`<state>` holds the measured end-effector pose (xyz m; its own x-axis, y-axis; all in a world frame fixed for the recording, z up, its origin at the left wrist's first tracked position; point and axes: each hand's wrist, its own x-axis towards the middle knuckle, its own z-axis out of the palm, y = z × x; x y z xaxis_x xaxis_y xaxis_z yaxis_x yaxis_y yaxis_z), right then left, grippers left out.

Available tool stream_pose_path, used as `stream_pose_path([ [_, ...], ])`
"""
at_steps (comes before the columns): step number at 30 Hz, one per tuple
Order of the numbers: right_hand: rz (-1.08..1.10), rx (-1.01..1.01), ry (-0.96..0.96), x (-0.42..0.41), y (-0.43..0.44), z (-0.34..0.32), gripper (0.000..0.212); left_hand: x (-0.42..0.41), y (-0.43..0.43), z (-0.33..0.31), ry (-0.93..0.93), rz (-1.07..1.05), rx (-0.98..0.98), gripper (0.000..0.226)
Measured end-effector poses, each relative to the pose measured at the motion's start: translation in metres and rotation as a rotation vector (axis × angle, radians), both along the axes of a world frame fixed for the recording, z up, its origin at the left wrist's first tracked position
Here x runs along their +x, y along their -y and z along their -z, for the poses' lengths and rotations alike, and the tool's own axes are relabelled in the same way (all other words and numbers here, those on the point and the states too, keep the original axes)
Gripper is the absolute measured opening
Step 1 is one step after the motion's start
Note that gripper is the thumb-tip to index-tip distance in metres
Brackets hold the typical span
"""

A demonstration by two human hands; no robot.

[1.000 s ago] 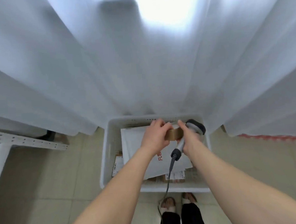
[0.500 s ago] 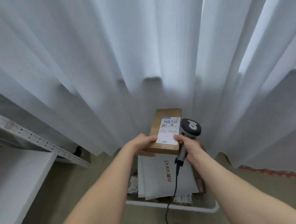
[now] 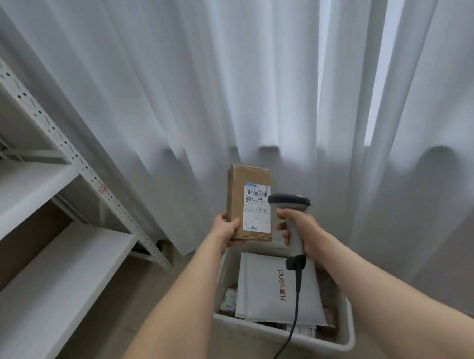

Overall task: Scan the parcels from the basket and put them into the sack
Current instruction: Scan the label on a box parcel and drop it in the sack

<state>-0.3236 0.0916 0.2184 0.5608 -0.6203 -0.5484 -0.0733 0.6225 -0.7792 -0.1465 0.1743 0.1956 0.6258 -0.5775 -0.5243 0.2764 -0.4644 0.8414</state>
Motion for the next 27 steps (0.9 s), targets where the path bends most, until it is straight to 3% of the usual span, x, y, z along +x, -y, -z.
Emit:
stream_pose_path([
  [15, -0.147, -0.13, 0.006, 0.047, -0.109, -0.063, 0.004, 0.054, -0.118, -0.035, 0.015, -0.076, -0.084, 0.051],
  [27, -0.181, -0.086, -0.032, 0.085, -0.182, -0.063, 0.009, 0.103, -0.177, -0.031, 0.004, -0.123, -0.113, 0.045],
])
